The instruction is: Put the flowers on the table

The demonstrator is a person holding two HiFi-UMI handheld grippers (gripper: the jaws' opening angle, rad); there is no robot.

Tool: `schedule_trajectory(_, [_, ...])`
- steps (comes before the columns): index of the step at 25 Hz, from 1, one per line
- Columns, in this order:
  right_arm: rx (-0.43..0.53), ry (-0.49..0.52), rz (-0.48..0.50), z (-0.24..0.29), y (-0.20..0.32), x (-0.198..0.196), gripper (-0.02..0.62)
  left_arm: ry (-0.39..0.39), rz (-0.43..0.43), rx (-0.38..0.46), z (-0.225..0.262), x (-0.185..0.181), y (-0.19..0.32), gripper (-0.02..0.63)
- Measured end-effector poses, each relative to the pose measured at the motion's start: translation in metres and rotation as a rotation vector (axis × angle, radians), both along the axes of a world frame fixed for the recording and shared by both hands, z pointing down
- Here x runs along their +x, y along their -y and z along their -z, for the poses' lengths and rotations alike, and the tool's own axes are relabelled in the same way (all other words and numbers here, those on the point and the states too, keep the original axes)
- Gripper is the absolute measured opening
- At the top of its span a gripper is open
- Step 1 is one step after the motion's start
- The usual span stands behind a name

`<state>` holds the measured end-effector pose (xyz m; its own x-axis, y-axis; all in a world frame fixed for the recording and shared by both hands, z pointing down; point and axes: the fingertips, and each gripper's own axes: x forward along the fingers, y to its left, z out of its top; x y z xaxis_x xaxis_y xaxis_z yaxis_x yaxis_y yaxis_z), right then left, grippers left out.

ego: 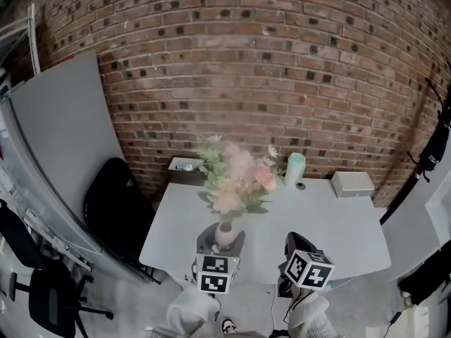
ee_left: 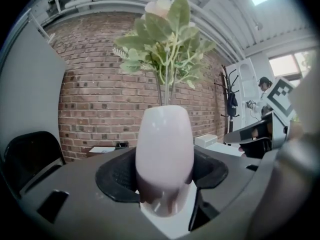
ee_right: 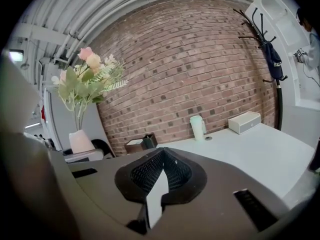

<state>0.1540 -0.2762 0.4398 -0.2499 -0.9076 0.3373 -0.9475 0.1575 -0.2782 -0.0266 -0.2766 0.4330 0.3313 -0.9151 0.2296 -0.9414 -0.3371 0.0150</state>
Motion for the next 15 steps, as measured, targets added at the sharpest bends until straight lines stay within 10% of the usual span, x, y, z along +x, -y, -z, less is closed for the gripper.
schedule_trajectory(15, [-0.032, -0.035, 0.002, -0.006, 0.045, -0.012, 0.023, -0.058, 0.005, -0.052, -0.021, -0.015, 0.055, 0.285])
